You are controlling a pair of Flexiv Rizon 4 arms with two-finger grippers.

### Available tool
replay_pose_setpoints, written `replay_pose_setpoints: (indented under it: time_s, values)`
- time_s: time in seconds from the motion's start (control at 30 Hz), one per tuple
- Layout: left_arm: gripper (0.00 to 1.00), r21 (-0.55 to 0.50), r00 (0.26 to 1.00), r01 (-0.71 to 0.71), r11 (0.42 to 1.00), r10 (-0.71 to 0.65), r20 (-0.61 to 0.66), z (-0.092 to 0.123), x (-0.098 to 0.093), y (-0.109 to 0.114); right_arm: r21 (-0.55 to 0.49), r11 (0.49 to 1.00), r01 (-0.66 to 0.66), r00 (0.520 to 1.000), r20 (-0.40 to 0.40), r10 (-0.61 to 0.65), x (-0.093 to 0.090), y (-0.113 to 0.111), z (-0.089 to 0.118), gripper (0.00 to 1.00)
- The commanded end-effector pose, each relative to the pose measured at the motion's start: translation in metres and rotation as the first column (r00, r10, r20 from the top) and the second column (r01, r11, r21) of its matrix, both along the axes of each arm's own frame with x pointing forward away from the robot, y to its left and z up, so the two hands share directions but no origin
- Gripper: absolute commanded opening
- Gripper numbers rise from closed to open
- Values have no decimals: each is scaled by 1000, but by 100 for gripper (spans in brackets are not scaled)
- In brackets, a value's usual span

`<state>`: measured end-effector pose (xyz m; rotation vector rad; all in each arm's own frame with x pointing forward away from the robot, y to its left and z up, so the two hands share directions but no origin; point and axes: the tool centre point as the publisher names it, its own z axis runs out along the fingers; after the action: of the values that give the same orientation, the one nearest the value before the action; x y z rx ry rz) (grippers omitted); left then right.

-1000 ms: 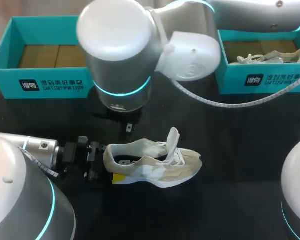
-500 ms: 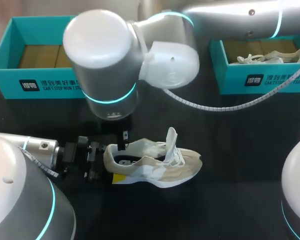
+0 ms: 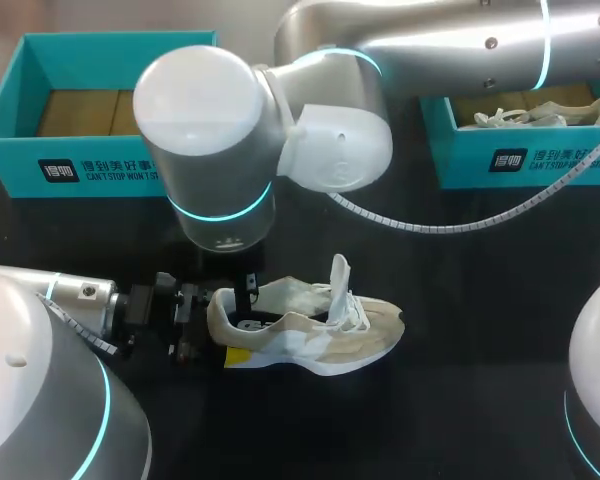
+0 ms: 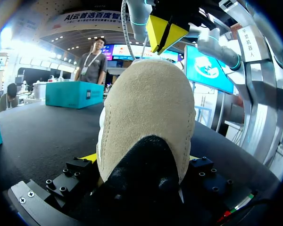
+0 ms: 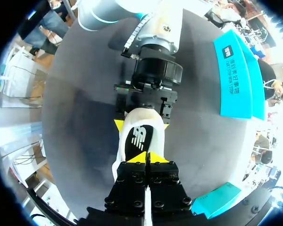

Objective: Take the shoe out of the shoebox, open the shoe tongue, remove and reinsert the insole, then place the shoe into the shoebox

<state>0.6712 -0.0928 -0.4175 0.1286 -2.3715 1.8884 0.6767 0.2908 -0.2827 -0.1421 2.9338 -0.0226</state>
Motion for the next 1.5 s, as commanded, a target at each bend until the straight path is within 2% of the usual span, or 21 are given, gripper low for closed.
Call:
replay_pose_setpoints:
  time_s: [0.03,0.07,0.57,0.87,1.27,1.4,1.5]
  values:
    - [0,-1,1000,-1,1000,1,1,-3,0,0,0,1000,1,1000,1,-1,0,0,-1,7]
    - [0,-1,1000,-1,1000,1,1,-3,0,0,0,1000,1,1000,1,-1,0,0,-1,0]
    - [0,-1,1000,-1,1000,1,1,-3,0,0,0,1000,1,1000,1,-1,0,0,-1,0]
    - [0,-1,1000,-1,1000,1,1,-3,0,0,21,997,71,996,-60,-69,-2,0,-36,0]
    - [0,-1,1000,-1,1000,1,1,-3,0,0,21,997,71,996,-60,-69,-2,0,-36,0]
    - [0,-1,1000,-1,1000,1,1,-3,0,0,87,991,99,990,-110,-89,6,-7,-65,0]
    - [0,-1,1000,-1,1000,1,1,-3,0,0,110,987,121,989,-105,-109,4,-12,-72,0]
